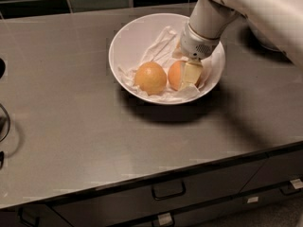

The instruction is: Pick orange from white bowl

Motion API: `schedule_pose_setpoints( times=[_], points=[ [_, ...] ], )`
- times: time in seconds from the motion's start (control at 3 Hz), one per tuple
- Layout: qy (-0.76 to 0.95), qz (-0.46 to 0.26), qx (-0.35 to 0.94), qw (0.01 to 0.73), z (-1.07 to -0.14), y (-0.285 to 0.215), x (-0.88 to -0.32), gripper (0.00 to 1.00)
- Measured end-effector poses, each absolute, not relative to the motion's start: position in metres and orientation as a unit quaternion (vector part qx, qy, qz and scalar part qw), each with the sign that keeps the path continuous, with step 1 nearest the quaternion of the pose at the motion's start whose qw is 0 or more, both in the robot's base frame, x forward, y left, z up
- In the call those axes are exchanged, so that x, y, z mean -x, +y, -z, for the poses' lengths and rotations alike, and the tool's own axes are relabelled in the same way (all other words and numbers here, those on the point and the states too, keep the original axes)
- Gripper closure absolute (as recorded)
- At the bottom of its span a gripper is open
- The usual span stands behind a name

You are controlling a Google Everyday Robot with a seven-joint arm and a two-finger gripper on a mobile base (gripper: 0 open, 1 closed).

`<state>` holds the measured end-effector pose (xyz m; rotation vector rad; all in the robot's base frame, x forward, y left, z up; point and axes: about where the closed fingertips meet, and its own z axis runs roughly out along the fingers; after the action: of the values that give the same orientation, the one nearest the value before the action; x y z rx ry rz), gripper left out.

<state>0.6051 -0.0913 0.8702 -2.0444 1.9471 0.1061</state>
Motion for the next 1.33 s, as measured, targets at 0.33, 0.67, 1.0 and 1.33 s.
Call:
schedule_pose_setpoints(
  times=[0.33, 0.67, 1.0, 1.33],
  points=[
    [0.681, -0.032, 0.713, 0.162, -0.8696, -0.0917, -0.6095, 0.03],
    [0.681, -0.032, 0.713, 0.162, -0.8696, -0.0917, -0.6095, 0.0],
    [0.681, -0.032, 0.713, 0.162, -0.8694, -0.0916, -0.6094, 0.0],
    [0.681, -0.033, 0.713, 0.162, -0.8684, -0.0915, -0.6089, 0.12]
  ],
)
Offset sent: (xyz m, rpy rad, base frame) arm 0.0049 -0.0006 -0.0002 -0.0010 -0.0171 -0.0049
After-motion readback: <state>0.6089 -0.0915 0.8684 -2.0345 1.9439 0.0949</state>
